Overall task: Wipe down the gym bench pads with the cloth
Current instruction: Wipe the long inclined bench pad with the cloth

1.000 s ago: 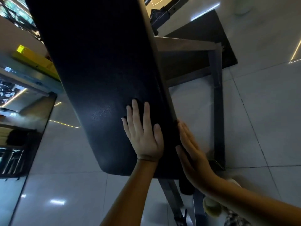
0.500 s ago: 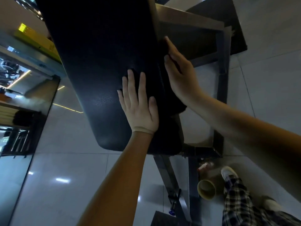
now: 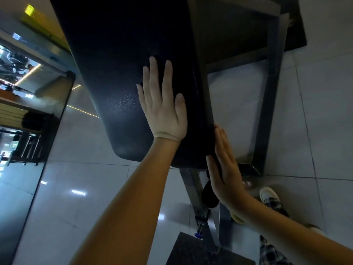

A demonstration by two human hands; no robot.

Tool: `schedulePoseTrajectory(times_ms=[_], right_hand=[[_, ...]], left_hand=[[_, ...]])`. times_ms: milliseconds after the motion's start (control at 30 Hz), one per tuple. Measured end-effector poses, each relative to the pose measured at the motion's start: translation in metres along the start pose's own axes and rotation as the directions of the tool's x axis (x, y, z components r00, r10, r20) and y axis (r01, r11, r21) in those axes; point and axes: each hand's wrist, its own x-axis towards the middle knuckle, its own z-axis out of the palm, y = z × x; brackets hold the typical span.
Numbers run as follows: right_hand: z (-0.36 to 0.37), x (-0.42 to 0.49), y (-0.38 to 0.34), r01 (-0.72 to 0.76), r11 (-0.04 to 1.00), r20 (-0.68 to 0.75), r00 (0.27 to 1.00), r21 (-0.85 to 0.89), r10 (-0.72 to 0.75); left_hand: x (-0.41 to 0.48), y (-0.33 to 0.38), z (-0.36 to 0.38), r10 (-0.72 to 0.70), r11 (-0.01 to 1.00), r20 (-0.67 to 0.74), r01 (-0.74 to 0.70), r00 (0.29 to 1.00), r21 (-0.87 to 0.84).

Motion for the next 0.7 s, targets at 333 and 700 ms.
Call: schedulePoseTrajectory(times_ms=[333, 700], right_hand=[[-0.02, 0.149, -0.042, 0.027, 0.986, -0.009, 1.0, 0.162, -0.026], [-0.014, 0.044, -0.023, -0.046, 0.991, 0.035, 0.999, 0.122, 0.042]], left_hand=[[-0.001, -0.001, -0.001, -0.006, 1.0, -0.003, 0.006, 1.0, -0.004], [-0.001, 0.0, -0.001, -0.003, 1.0, 0.006, 0.003, 1.0, -0.007]])
